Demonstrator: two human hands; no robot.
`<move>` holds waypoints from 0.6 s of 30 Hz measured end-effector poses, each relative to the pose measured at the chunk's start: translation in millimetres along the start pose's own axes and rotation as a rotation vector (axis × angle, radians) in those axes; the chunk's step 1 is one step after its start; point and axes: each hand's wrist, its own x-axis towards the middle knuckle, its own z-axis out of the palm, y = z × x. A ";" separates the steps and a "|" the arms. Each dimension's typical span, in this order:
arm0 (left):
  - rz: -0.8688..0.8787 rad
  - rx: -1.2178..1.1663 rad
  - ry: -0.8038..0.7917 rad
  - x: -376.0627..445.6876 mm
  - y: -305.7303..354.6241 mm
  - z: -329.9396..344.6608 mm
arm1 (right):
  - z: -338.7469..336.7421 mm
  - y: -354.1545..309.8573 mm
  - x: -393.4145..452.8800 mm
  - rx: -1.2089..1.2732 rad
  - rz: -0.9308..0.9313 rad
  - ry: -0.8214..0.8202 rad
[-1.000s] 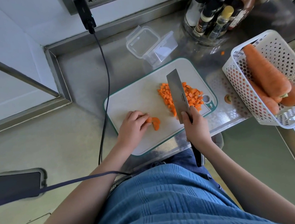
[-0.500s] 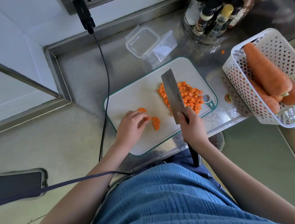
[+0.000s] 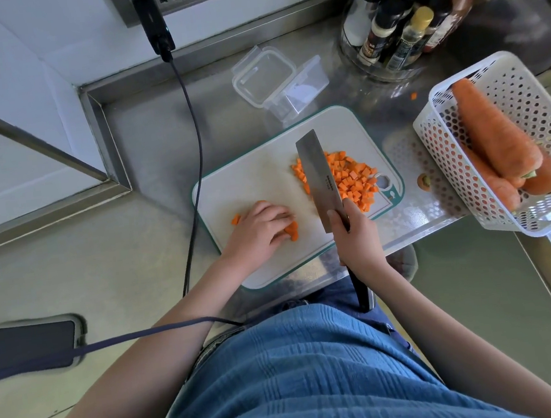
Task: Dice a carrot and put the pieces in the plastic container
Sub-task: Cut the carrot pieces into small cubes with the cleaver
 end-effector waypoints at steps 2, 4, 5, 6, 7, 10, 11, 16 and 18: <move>-0.025 -0.009 0.011 2.0 0.1 0.6 | -0.2 0.6 0.1 -0.009 -0.005 0.004; -0.079 -0.017 0.045 0.6 1.8 -0.1 | 0.6 0.6 0.1 -0.011 -0.004 0.001; -0.117 -0.014 0.071 -0.9 2.1 -0.3 | 1.1 -0.3 -0.3 -0.007 -0.002 -0.003; -0.157 -0.007 0.098 -2.7 1.7 -0.5 | 2.2 -0.7 -0.4 -0.008 0.002 -0.008; -0.193 -0.003 0.117 -4.6 1.4 -0.8 | 2.8 -2.1 -1.1 -0.017 0.001 -0.014; -0.246 -0.005 0.137 -8.8 3.3 -1.1 | 6.0 -3.6 -4.2 -0.050 -0.017 -0.035; -0.256 -0.012 0.138 -9.6 4.9 -0.5 | 7.4 -4.0 -5.8 -0.060 -0.026 -0.042; -0.296 -0.076 0.126 -12.3 15.3 6.4 | 15.3 -5.8 -12.1 -0.111 -0.028 -0.097; -0.327 -0.105 0.155 -14.6 15.4 5.8 | 17.1 -6.5 -13.6 -0.116 -0.020 -0.101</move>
